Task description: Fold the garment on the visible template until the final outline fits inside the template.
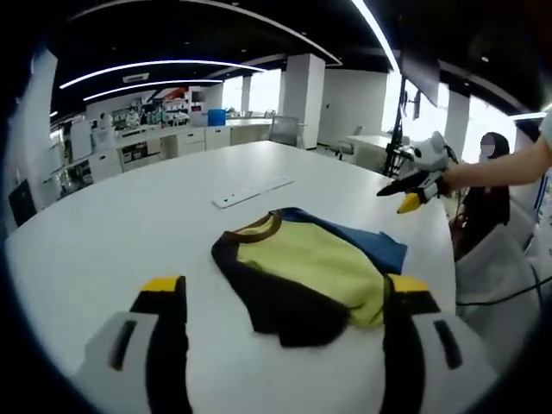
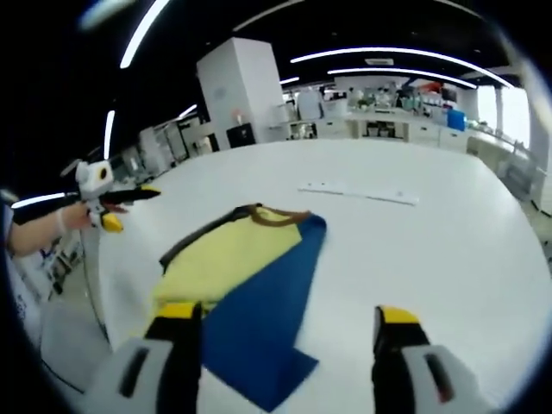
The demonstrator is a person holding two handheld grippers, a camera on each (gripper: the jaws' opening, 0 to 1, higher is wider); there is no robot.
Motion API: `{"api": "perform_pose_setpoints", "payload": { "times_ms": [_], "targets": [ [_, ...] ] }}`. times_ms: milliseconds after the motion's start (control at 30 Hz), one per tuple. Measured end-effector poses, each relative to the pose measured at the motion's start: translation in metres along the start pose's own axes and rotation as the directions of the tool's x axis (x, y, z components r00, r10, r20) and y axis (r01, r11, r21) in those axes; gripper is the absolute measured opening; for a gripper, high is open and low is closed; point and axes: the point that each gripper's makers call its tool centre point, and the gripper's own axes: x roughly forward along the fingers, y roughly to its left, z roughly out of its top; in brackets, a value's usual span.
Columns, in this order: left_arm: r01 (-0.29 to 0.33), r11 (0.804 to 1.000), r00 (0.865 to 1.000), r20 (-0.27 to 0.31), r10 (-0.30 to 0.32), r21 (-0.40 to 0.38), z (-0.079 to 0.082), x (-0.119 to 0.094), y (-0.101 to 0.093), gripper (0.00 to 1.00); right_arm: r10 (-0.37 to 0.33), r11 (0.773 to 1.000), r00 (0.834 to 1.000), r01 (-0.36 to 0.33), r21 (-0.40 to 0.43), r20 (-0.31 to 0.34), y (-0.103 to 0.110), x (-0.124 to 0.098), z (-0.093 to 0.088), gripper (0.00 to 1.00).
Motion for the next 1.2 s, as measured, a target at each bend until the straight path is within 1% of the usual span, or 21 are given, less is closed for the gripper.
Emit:
{"api": "perform_pose_setpoints", "payload": {
  "times_ms": [67, 133, 267, 367, 400, 500, 600, 700, 733, 767, 833, 900, 967, 1067, 1133, 1200],
  "targets": [
    [-0.001, 1.000, 1.000, 0.000, 0.001, -0.003, -0.003, -0.005, 0.001, 0.91, -0.004, 1.000, 1.000, 0.004, 0.012, -0.001, -0.001, -0.005, -0.006, 0.81],
    [0.001, 1.000, 1.000, -0.005, -0.001, -0.002, -0.005, -0.009, -0.010, 0.90, -0.011, 1.000, 1.000, 0.011, 0.018, -0.004, -0.001, -0.013, -0.013, 0.80],
    [0.004, 1.000, 1.000, 0.008, -0.004, -0.008, -0.008, -0.015, -0.013, 0.90, -0.024, 0.999, 1.000, 0.024, 0.041, -0.005, -0.002, -0.024, -0.025, 0.79],
    [0.008, 1.000, 1.000, 0.014, -0.008, -0.011, -0.009, -0.019, -0.022, 0.91, -0.029, 0.998, 0.999, 0.030, 0.049, -0.014, -0.001, -0.028, -0.033, 0.78],
    [0.009, 1.000, 1.000, 0.015, -0.009, -0.010, -0.009, -0.019, -0.023, 0.90, -0.030, 0.998, 0.999, 0.030, 0.052, -0.014, -0.002, -0.026, -0.033, 0.78],
    [0.009, 1.000, 1.000, 0.010, -0.009, -0.008, -0.010, -0.019, -0.018, 0.90, -0.029, 0.998, 0.999, 0.030, 0.060, -0.019, 0.000, -0.027, -0.036, 0.77],
    [0.012, 1.000, 1.000, 0.011, -0.012, -0.009, -0.011, -0.020, -0.017, 0.90, -0.025, 0.998, 0.999, 0.027, 0.060, -0.028, 0.001, -0.025, -0.039, 0.74],
    [0.013, 1.000, 1.000, 0.013, -0.013, -0.014, -0.013, -0.021, -0.018, 0.89, -0.022, 0.998, 0.999, 0.025, 0.063, -0.046, 0.004, -0.022, -0.046, 0.71],
    [0.015, 1.000, 1.000, 0.014, -0.014, -0.022, -0.014, -0.021, -0.018, 0.89, -0.021, 0.998, 0.998, 0.024, 0.061, -0.059, 0.003, -0.020, -0.052, 0.70],
    [0.018, 1.000, 1.000, 0.016, -0.017, -0.025, -0.014, -0.021, -0.019, 0.88, -0.020, 0.998, 0.997, 0.024, 0.063, -0.069, 0.003, -0.019, -0.055, 0.67],
    [0.017, 0.999, 1.000, 0.015, -0.017, -0.027, -0.016, -0.021, -0.020, 0.88, -0.015, 0.997, 0.996, 0.022, 0.071, -0.087, 0.008, -0.017, -0.062, 0.58],
    [0.020, 0.999, 1.000, 0.014, -0.020, -0.033, -0.017, -0.022, -0.023, 0.88, -0.003, 0.996, 0.995, 0.012, 0.092, -0.102, 0.008, -0.014, -0.070, 0.53],
    [0.025, 0.998, 0.999, 0.021, -0.024, -0.049, -0.018, -0.021, -0.024, 0.88, 0.014, 0.994, 0.993, -0.001, 0.113, -0.118, 0.011, -0.011, -0.076, 0.51],
    [0.024, 0.998, 1.000, 0.018, -0.023, -0.057, -0.023, -0.019, -0.026, 0.87, 0.017, 0.994, 0.989, -0.001, 0.111, -0.144, 0.012, -0.008, -0.085, 0.41],
    [0.026, 0.997, 1.000, 0.018, -0.024, -0.066, -0.025, -0.019, -0.029, 0.87, 0.026, 0.993, 0.988, -0.007, 0.122, -0.155, 0.014, -0.006, -0.090, 0.33],
    [0.030, 0.997, 0.999, 0.020, -0.028, -0.073, -0.026, -0.019, -0.030, 0.86, 0.030, 0.991, 0.986, -0.007, 0.133, -0.166, 0.016, -0.004, -0.095, 0.28]
  ]
}}
